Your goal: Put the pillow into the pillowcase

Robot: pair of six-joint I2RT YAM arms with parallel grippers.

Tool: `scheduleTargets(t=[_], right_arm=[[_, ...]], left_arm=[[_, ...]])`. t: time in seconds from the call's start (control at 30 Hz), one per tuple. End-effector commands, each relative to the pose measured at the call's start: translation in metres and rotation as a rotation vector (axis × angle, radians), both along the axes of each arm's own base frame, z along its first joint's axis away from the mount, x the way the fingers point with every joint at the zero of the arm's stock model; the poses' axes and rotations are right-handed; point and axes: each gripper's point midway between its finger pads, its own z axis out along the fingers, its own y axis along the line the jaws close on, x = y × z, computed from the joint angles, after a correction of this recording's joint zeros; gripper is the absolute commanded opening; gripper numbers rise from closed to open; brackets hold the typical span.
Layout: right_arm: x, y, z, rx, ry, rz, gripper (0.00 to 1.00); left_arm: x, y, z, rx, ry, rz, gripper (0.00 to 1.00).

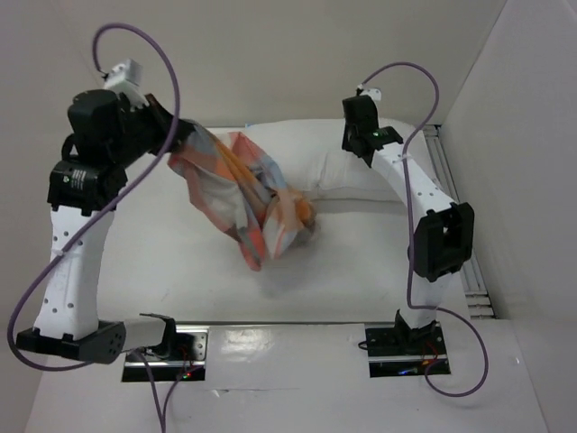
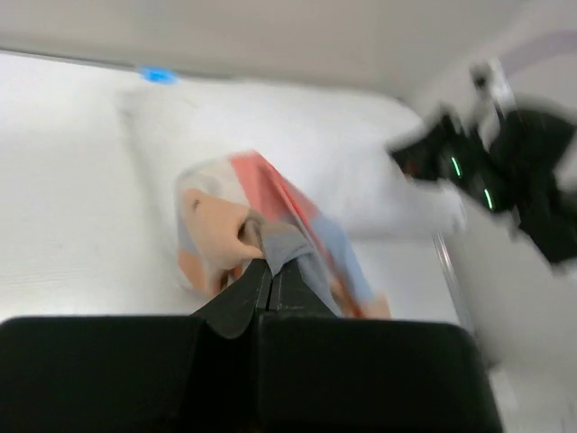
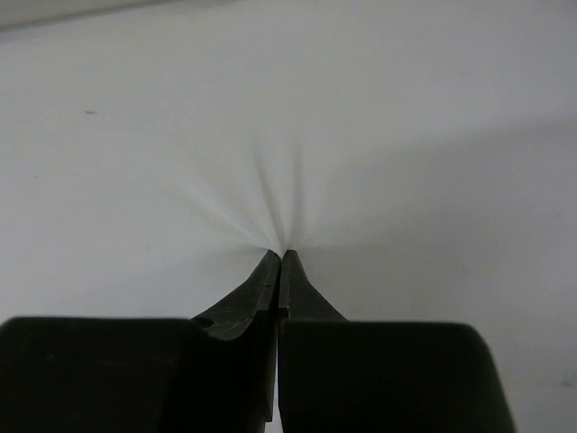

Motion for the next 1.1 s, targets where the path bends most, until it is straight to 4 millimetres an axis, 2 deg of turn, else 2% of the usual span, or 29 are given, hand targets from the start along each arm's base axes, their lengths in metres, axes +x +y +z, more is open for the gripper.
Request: scheduleTargets(t=[0.0,0.03,0.07,0.1,0.13,0.17,0.2,0.23,0.27,0.3,0.33,0.37,0.4,0.43,0.47,0.5,0.53,0.57,0.6,0.63,0.67,0.73,0.77,0.8,0.87,0.9,0.93,1.0,1.07], right_arm=[[-0.025,-0.027,0.014,-0.047,-0.058,-0.085,0.0],[-0.04,-0.041,-0.016,-0.085,-0.001,-0.141,0.0],[-0.049,-0.047,-0.006,-0.081,-0.035,-0.158,0.0],[-0.055,-0.051,-0.008,-0.085,-0.041,-0.166,0.0],[-0.062,-0.055,-0.019,-0.082,-0.022,-0.161,0.0],[-0.063,-0.057,-0.012,-0.062,-0.034,-0.154,0.0],[-0.066,-0.054,-0.01,-0.059,-0.025,-0.12,0.0],[-0.066,-0.045,-0.006,-0.039,-0.016,-0.071,0.0],[-0.065,-0.039,0.014,-0.013,-0.032,-0.045,0.18],[-0.063,-0.008,0.034,0.033,-0.06,0.046,0.43],[-0.067,0.01,0.034,0.047,-0.055,0.098,0.67],[-0.07,0.031,0.056,0.082,-0.106,0.156,0.8],[-0.075,0.053,0.077,0.121,-0.17,0.217,0.87],[-0.092,0.1,0.088,0.184,-0.192,0.353,0.88],[-0.102,0.126,0.087,0.228,-0.195,0.432,0.88],[-0.11,0.153,0.105,0.295,-0.259,0.515,0.88],[-0.137,0.195,0.108,0.358,-0.257,0.653,0.9],[-0.146,0.216,0.104,0.376,-0.257,0.709,0.9],[-0.154,0.236,0.111,0.405,-0.288,0.764,0.9],[-0.157,0.256,0.092,0.402,-0.251,0.802,0.9],[-0.17,0.278,0.1,0.405,-0.271,0.858,0.9],[-0.17,0.3,0.095,0.384,-0.281,0.89,0.9],[-0.171,0.307,0.1,0.384,-0.299,0.905,0.9],[-0.168,0.309,0.113,0.371,-0.335,0.916,0.88],[-0.163,0.314,0.113,0.352,-0.338,0.923,0.87],[-0.161,0.316,0.127,0.346,-0.368,0.93,0.87],[-0.159,0.318,0.123,0.331,-0.356,0.933,0.87],[-0.159,0.322,0.145,0.336,-0.404,0.958,0.86],[-0.159,0.324,0.153,0.335,-0.423,0.974,0.86]], left_arm=[[0.033,0.064,0.021,-0.056,-0.025,0.25,0.0],[0.039,0.077,0.028,-0.088,-0.041,0.286,0.0],[0.049,0.103,0.032,-0.105,-0.054,0.351,0.0],[0.052,0.11,0.046,-0.113,-0.097,0.35,0.0],[0.057,0.11,0.053,-0.13,-0.11,0.324,0.0],[0.063,0.113,0.056,-0.132,-0.114,0.321,0.0],[0.077,0.12,0.049,-0.144,-0.089,0.324,0.0],[0.08,0.114,0.057,-0.15,-0.103,0.287,0.0],[0.085,0.114,0.054,-0.142,-0.092,0.276,0.0],[0.091,0.108,0.051,-0.137,-0.085,0.232,0.0],[0.093,0.106,0.048,-0.141,-0.075,0.214,0.0],[0.093,0.104,0.048,-0.133,-0.078,0.197,0.0],[0.092,0.098,0.048,-0.135,-0.076,0.175,0.0],[0.09,0.096,0.047,-0.129,-0.083,0.161,0.0],[0.086,0.091,0.048,-0.126,-0.091,0.126,0.0],[0.087,0.088,0.047,-0.129,-0.09,0.111,0.0],[0.079,0.083,0.055,-0.118,-0.115,0.076,0.0],[0.076,0.084,0.056,-0.107,-0.118,0.065,0.0],[0.072,0.08,0.059,-0.1,-0.126,0.04,0.0],[0.068,0.081,0.062,-0.094,-0.134,0.024,0.0],[0.059,0.073,0.069,-0.088,-0.145,-0.03,0.0],[0.05,0.07,0.072,-0.075,-0.149,-0.07,0.0],[0.05,0.067,0.069,-0.075,-0.136,-0.09,0.0],[0.048,0.064,0.064,-0.085,-0.117,-0.113,0.0],[0.052,0.062,0.049,-0.1,-0.079,-0.135,0.0],[0.052,0.059,0.043,-0.11,-0.061,-0.156,0.0],[0.053,0.051,0.04,-0.12,-0.052,-0.176,0.0],[0.066,0.044,0.018,-0.131,0.004,-0.19,0.0],[0.07,0.028,0.012,-0.126,0.017,-0.213,0.0]])
